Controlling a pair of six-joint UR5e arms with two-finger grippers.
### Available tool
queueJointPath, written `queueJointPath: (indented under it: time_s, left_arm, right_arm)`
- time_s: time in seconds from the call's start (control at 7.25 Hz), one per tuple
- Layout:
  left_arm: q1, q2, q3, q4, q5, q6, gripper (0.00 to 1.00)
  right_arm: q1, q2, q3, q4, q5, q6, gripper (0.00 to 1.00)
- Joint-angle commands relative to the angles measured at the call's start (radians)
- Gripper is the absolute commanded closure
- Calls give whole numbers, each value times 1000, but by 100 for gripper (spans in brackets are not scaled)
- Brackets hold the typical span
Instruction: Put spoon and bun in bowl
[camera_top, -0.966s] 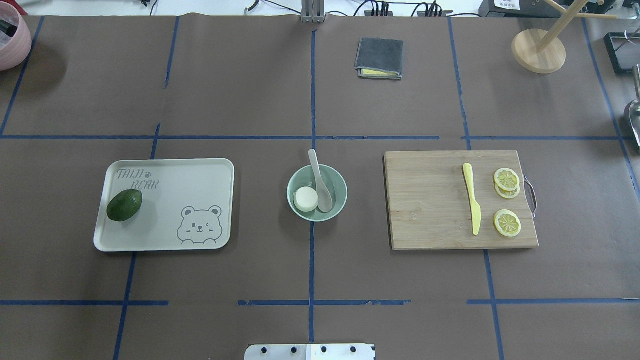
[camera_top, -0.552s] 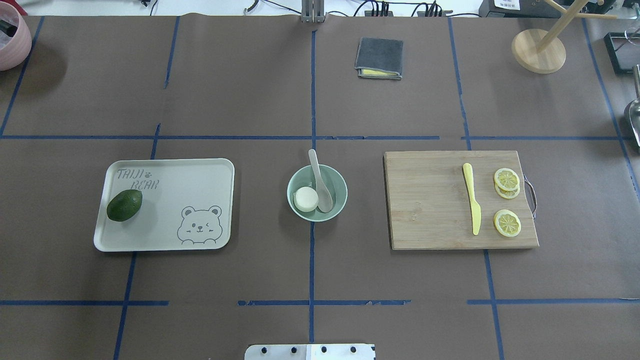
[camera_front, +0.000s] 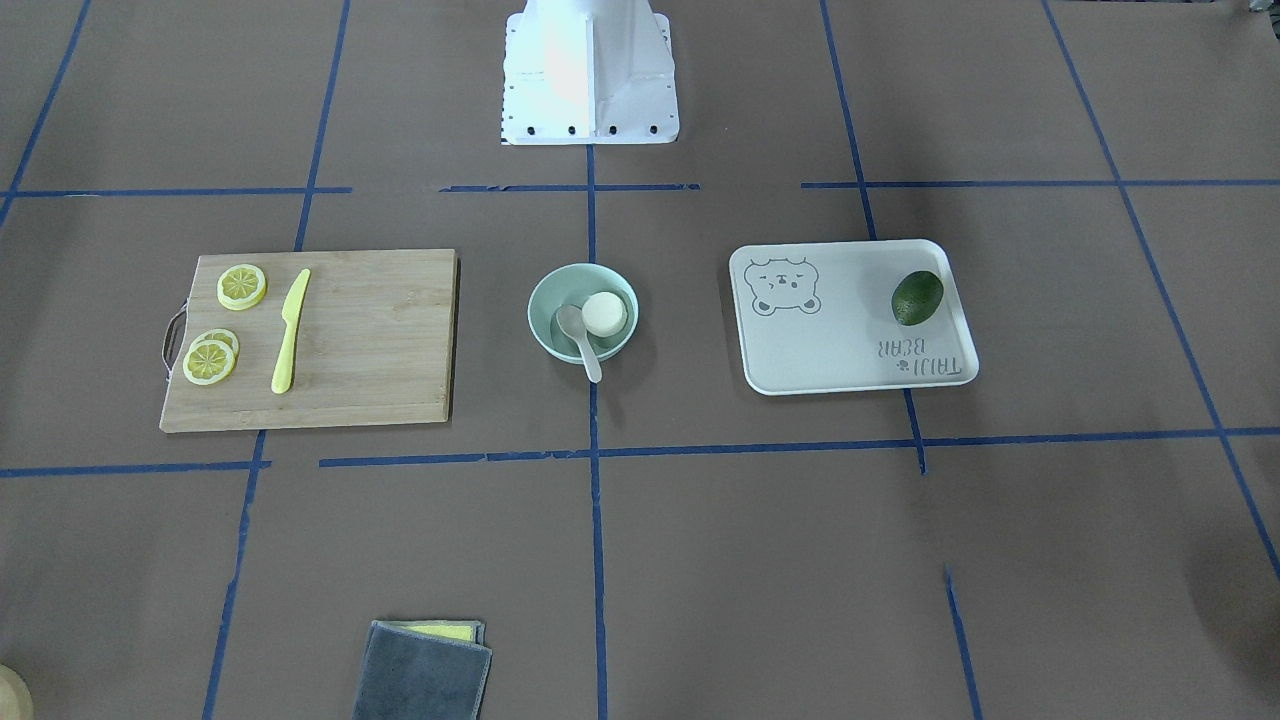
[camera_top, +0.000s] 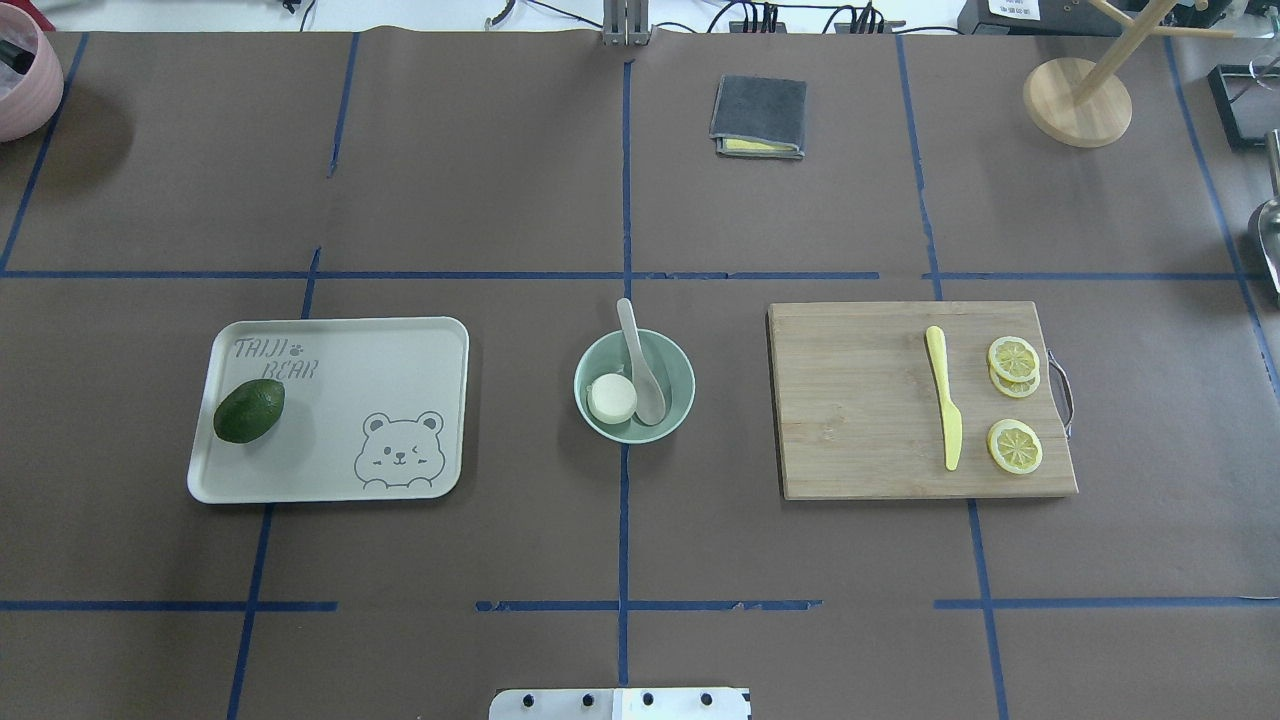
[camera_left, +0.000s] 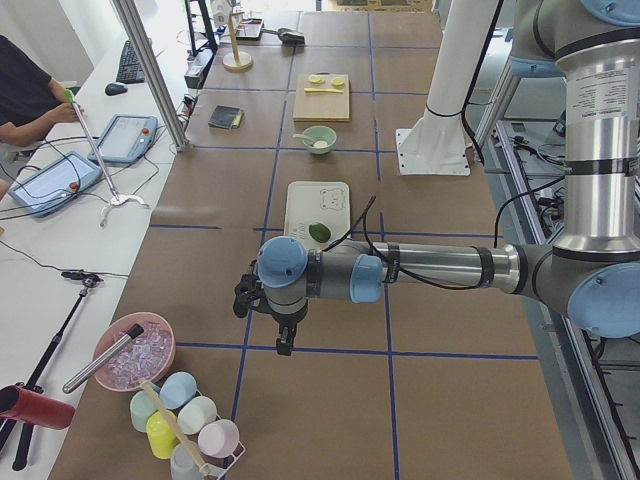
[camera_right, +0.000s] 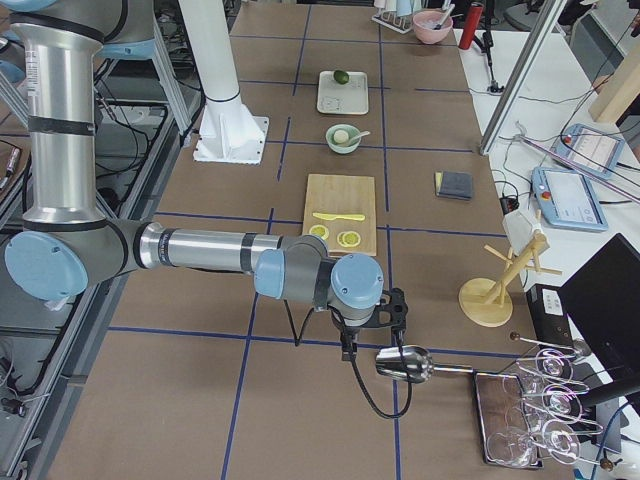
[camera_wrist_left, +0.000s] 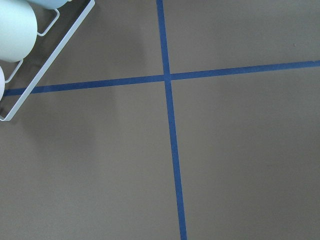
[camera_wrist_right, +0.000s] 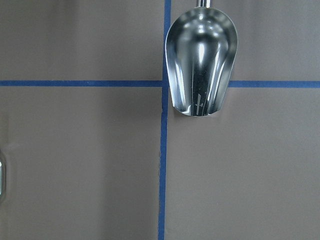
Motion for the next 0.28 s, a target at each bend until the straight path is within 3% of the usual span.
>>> queueJointPath:
  time_s: [0.0,0.14]
  left_arm:
    - [0,1,0,0,-1,0,0]
    - [0,-2,0,-2,-2,0,0]
  right_arm:
    - [0,1,-1,0,0,0,0]
    - [0,3,-1,0,0,0,0]
